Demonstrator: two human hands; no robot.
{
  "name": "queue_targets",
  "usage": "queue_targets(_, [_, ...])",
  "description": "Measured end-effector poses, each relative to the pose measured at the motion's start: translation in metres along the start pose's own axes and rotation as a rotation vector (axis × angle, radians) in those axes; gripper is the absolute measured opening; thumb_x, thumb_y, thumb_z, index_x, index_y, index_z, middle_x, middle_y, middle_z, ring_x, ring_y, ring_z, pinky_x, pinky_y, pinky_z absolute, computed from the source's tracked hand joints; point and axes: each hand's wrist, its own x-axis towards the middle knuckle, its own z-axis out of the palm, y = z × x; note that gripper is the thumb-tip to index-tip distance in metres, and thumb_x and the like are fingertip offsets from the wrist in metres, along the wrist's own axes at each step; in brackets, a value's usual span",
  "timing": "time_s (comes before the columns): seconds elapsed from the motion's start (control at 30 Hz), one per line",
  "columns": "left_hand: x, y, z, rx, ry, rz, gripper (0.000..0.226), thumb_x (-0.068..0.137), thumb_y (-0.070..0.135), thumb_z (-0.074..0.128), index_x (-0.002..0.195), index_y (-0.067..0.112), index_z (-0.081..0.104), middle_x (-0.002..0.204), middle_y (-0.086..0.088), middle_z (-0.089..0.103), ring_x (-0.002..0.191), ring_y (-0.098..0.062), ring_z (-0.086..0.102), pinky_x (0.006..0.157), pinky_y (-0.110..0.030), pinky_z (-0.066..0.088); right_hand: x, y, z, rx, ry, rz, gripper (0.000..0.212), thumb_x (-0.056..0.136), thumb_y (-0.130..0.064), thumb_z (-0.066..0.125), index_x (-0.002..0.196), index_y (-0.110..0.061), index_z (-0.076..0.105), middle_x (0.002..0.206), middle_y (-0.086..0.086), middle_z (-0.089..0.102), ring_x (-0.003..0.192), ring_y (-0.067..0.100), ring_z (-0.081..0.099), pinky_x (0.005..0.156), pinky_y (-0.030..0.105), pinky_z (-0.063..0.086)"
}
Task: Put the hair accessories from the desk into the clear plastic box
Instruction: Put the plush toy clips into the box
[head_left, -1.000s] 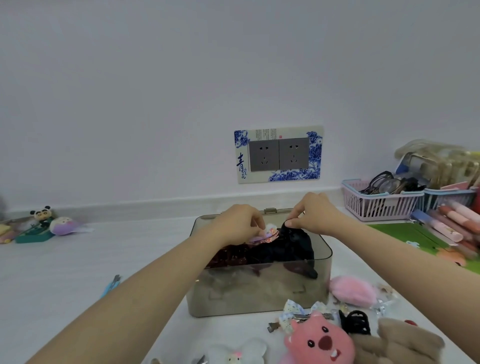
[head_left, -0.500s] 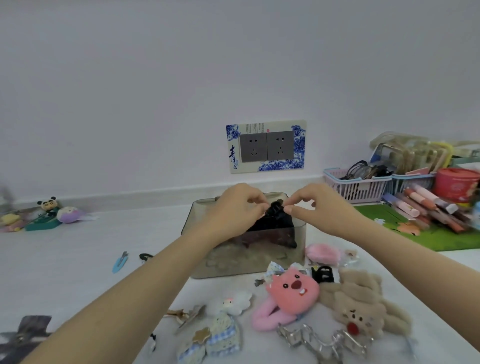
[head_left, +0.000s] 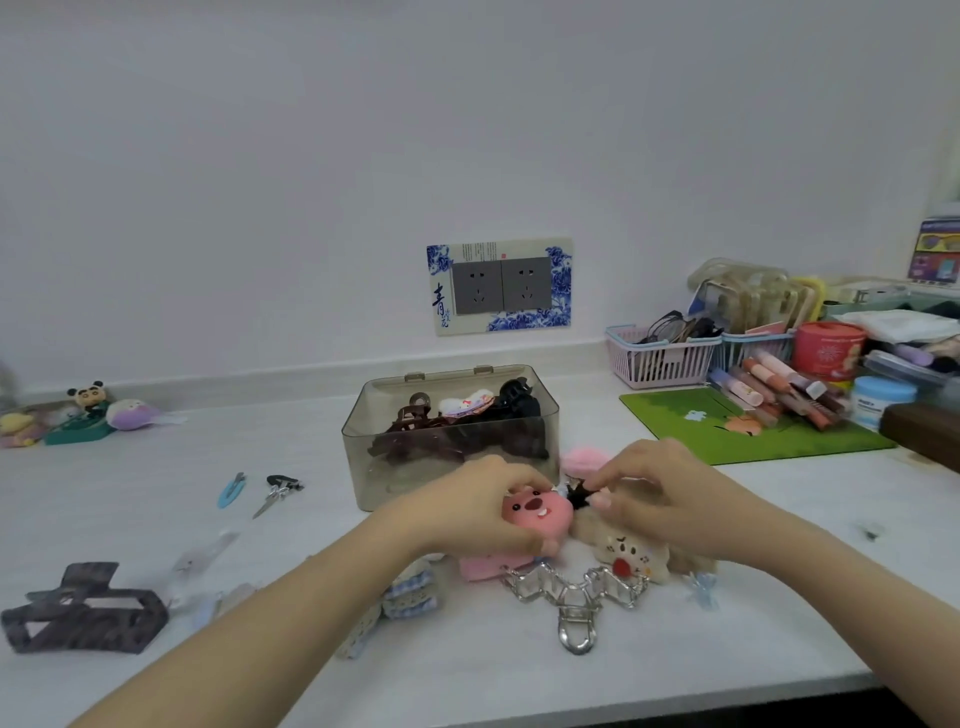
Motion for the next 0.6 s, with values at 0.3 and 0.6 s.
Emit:
queue_targets(0.3, [0.009, -0.002, 0.015, -0.125, 0.058, -0.052, 0.061, 0.077, 0.035, 0.067, 0.133, 0.033, 0.045, 0.133, 0.011, 0.050, 0.116, -0.009, 0.050, 0.095, -0.023, 0.042, -0.019, 0.015, 0.002, 0.202, -0.119, 0.107, 0.036, 0.083, -0.033, 0.065, 0.113, -0.043, 0.049, 0.102, -0.027, 0.050, 0.090, -0.022, 0.047, 0.072, -0.007, 0.033])
queue_targets(0.6, [0.010, -0.001, 0.001, -0.216, 0.156, -0.031, 0.058, 0.077, 0.035, 0.069, 0.131, 0.034, 0.047, 0.126, 0.011, 0.054, 0.102, -0.004, 0.052, 0.086, -0.018, 0.042, -0.013, 0.021, 0.001, 0.238, 0.033, 0.172, 0.021, 0.072, -0.026, 0.076, 0.088, -0.035, 0.067, 0.082, -0.014, 0.066, 0.067, -0.015, 0.054, 0.060, 0.003, 0.040])
